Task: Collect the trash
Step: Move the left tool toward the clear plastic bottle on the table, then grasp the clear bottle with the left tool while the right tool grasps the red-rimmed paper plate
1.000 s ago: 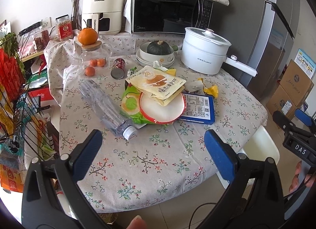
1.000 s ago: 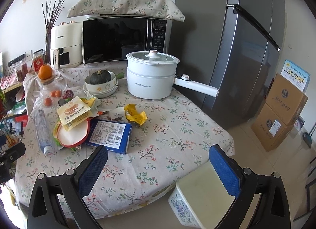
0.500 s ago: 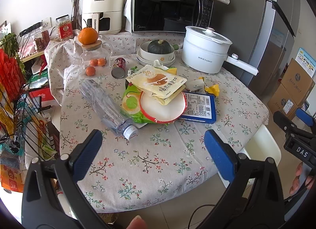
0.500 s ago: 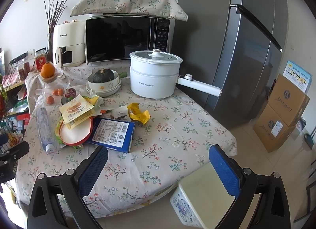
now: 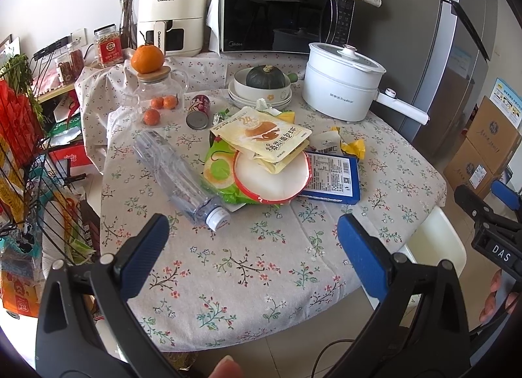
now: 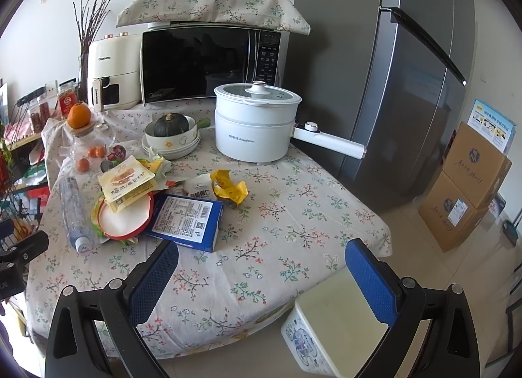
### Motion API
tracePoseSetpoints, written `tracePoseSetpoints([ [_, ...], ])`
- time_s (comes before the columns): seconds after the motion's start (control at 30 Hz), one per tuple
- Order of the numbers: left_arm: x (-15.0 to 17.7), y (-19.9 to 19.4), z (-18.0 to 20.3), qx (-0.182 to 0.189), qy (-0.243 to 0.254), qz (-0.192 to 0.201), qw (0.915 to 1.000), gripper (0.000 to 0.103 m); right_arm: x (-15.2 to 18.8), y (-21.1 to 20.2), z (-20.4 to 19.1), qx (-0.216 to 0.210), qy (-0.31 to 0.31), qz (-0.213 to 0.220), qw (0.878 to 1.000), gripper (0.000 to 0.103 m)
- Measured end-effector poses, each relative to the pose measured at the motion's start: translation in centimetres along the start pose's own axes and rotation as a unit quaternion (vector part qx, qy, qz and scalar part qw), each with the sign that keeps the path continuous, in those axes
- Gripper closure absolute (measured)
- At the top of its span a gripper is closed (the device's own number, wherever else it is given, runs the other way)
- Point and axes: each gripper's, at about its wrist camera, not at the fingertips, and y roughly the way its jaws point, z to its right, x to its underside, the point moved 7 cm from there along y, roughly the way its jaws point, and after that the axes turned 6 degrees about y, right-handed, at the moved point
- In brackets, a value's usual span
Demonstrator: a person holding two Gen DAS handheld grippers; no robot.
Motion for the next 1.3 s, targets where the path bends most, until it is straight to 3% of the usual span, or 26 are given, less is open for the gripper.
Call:
tracePoseSetpoints([
  [0.87, -1.0, 0.7, 1.0, 0.028, 0.001, -0.013, 0.9995, 0.001, -1.2, 0.4, 0.7, -0.004, -0.005, -0.001, 1.0, 0.0],
  [1.0, -1.9, 1.1, 0.5, 0.063, -0.009, -0.039, 0.9972, 0.001, -2.3, 0.6, 0.2, -0.045, 0.007, -0.014, 0.999, 0.0],
  [1.13, -4.3, 0.9, -1.7, 0.035, -0.005, -0.025, 0.9991, 0.001, -4.1, 1.5, -1.5, -0.084, -0.018, -0.045, 0.995, 0.0],
  [1.3, -4.8, 5.2, -6.1, 0.033, -0.072, -0.076, 0.994, 0.001, -5.0, 4.4, -3.6, -0.126, -0.026, -0.081, 0.988, 0.0],
])
